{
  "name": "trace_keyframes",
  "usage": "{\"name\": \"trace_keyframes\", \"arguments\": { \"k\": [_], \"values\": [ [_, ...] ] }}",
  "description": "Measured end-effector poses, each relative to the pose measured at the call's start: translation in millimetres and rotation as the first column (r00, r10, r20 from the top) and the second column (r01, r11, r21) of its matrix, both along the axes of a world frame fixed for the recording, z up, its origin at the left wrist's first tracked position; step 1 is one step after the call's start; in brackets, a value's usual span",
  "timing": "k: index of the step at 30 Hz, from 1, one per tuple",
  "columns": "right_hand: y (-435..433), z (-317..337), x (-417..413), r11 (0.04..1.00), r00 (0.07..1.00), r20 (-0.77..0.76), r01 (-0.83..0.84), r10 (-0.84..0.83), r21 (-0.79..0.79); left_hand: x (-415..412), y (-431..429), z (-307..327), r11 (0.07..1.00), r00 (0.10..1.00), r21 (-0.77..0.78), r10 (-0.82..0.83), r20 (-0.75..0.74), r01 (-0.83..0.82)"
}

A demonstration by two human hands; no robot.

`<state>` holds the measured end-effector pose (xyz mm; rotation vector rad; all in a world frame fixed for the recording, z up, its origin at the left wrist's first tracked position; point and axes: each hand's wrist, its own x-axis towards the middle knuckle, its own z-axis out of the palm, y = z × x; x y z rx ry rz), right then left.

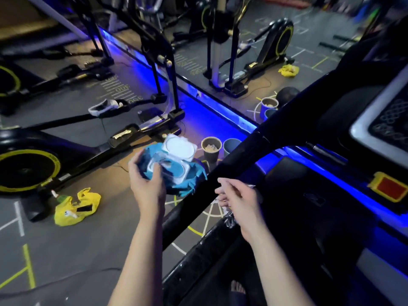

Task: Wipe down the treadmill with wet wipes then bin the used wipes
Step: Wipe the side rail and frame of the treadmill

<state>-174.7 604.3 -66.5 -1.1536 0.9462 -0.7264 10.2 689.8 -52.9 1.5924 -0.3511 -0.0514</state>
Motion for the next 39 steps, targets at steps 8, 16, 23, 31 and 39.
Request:
{"name": "trace_keyframes", "arguments": {
  "k": [8, 16, 23, 31, 39],
  "values": [
    [71.1, 47.8, -8.1, 0.72, 0.925, -0.379, -0.242, -0.031, -0.651, -55.9, 54.1, 31.8, 0.921, 0.921, -0.059, -0.387, -0.04, 0.384],
    [102.8, 37.2, -31.8, 0.695, 0.873, -0.421, -0.143, -0.247, -0.705, -79.9, 76.0, 31.7, 0.812, 0.813, 0.014, -0.583, -0.009, 0.583],
    [98.6, 35.4, -71.1, 0.719, 0.836, -0.42, -0.044, -0.354, -0.693, -119.5, 65.4, 30.1, 0.71, 0.711, 0.04, -0.703, -0.02, 0.703],
    [47.8, 50.7, -95.5, 0.766, 0.869, -0.457, -0.159, -0.191, -0.622, -135.5, 28.1, 42.1, 0.65, 0.651, 0.091, -0.759, 0.024, 0.754],
    [-29.8, 47.9, -158.0, 0.759, 0.85, -0.514, -0.257, -0.118, -0.598, -190.5, -56.4, 35.0, 0.678, 0.677, 0.102, -0.735, 0.049, 0.728]
  ]
}}
